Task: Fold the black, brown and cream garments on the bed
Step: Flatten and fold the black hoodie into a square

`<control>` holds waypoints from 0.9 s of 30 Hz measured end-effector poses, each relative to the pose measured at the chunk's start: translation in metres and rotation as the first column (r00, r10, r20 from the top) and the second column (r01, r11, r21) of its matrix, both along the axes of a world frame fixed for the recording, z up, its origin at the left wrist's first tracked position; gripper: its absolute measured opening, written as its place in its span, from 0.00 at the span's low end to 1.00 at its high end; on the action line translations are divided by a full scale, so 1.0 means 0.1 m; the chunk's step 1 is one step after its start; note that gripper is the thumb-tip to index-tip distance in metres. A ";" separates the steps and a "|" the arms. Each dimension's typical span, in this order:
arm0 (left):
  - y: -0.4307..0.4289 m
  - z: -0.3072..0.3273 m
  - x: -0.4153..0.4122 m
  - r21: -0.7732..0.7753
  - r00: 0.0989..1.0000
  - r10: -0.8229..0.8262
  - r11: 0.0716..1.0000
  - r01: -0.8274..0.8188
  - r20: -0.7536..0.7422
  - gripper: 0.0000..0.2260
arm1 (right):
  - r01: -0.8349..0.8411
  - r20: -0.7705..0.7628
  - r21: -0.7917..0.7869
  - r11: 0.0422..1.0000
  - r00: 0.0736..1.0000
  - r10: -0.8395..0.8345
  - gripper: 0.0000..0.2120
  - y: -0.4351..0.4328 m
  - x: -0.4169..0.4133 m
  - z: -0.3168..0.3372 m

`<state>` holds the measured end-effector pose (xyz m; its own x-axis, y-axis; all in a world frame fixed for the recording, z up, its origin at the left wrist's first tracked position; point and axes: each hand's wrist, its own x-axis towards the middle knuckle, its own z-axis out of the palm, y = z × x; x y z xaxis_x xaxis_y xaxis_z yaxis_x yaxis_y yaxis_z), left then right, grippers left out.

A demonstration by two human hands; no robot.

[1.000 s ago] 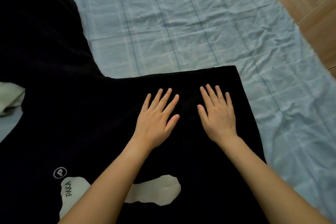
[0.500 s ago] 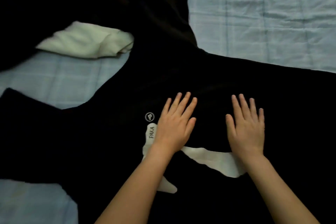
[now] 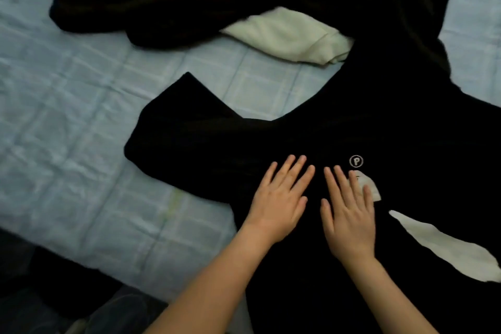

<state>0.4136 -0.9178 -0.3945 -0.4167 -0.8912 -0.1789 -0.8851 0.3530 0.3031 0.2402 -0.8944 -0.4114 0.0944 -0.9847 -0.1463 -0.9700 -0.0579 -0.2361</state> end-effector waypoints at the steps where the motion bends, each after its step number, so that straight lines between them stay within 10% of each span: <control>1: 0.01 0.08 0.04 0.002 0.997 0.001 1.000 -0.001 -0.071 0.26 | 0.000 -0.014 -0.014 1.000 1.000 0.000 0.29 0.01 0.02 0.02; 7: -0.07 0.47 1.29 -0.304 0.839 0.448 0.790 -0.533 -0.309 0.23 | -0.012 0.180 -0.155 0.988 0.983 0.040 0.28 -0.23 0.77 0.34; 12: -0.13 0.41 2.24 -0.085 0.500 0.853 0.493 -0.866 -0.149 0.33 | -0.232 0.165 -0.190 0.954 0.950 0.264 0.27 -0.46 1.70 0.38; 19: -0.18 0.39 2.45 0.396 0.256 0.812 0.499 -0.771 -0.524 0.25 | -0.293 0.075 -0.019 0.956 0.953 0.294 0.32 -0.60 2.02 0.31; 23: -0.21 0.68 2.30 0.317 0.280 0.649 0.645 -0.696 -0.707 0.21 | -0.318 0.396 -0.110 0.942 0.855 0.335 0.42 -0.55 2.40 0.66; 27: -0.21 0.87 2.23 0.576 0.042 0.639 0.719 -0.389 -0.768 0.21 | -0.187 0.722 -0.011 0.982 0.678 0.137 0.40 -0.66 2.63 0.78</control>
<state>0.6367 -0.9387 -0.3070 0.1652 -0.9559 -0.2430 0.1045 -0.2280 0.9680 0.5035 -0.9607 -0.3335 0.3526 -0.9355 -0.0227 -0.4792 -0.1597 -0.8631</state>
